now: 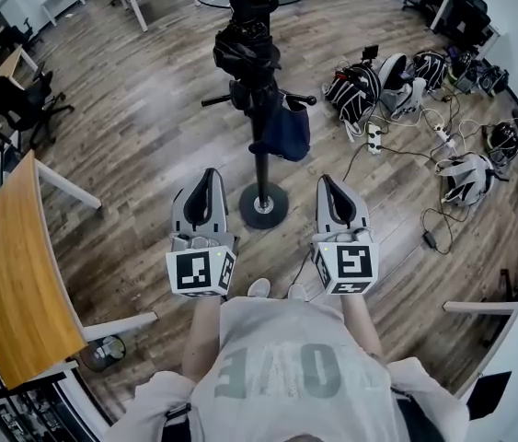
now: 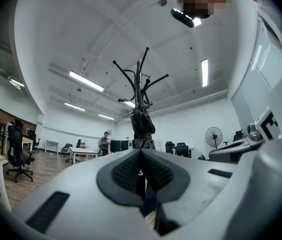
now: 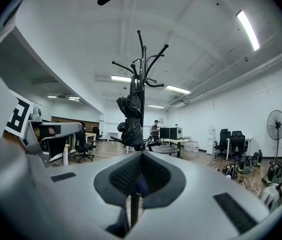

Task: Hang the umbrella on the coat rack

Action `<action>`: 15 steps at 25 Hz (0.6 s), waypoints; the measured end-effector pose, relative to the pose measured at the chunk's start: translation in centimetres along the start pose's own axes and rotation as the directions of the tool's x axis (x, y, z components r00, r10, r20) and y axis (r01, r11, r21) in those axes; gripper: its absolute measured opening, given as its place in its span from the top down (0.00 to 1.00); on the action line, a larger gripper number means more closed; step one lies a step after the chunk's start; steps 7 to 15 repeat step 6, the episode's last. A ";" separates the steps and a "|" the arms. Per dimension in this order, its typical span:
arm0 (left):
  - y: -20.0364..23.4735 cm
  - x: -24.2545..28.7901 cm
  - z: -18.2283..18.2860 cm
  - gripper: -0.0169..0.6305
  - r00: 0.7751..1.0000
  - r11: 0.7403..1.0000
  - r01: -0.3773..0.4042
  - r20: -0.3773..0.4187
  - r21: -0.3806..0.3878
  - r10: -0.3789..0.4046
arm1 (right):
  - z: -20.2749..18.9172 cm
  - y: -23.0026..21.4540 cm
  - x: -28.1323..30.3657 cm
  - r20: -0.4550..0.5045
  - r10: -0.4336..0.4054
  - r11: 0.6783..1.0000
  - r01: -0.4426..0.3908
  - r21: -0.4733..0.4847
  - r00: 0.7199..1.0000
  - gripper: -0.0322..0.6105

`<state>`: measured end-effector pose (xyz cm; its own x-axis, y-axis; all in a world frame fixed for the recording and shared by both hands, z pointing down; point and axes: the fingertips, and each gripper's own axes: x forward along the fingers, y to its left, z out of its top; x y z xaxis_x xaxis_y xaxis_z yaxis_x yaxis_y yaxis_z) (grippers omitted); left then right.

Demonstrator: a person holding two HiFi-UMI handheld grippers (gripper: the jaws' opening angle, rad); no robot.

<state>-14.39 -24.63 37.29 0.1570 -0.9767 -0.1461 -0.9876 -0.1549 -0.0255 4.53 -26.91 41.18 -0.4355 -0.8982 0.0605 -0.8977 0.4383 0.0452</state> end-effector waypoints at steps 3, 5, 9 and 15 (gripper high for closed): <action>-0.2 0.1 -0.2 0.93 1.000 1.000 0.002 -0.005 0.006 -0.002 | -0.2 0.1 0.1 -0.005 0.007 1.000 -0.007 -0.001 1.000 0.90; 0.0 0.1 -0.3 0.93 1.000 1.000 -0.001 -0.006 0.000 0.001 | -0.3 0.4 0.4 -0.005 0.013 1.000 -0.013 -0.002 1.000 0.90; 0.2 0.1 -0.4 0.93 1.000 1.000 -0.002 -0.006 -0.003 0.002 | -0.3 0.5 0.6 -0.005 0.015 1.000 -0.015 -0.002 1.000 0.90; 0.2 0.1 -0.4 0.93 1.000 1.000 -0.002 -0.006 -0.003 0.002 | -0.3 0.5 0.6 -0.005 0.015 1.000 -0.015 -0.002 1.000 0.90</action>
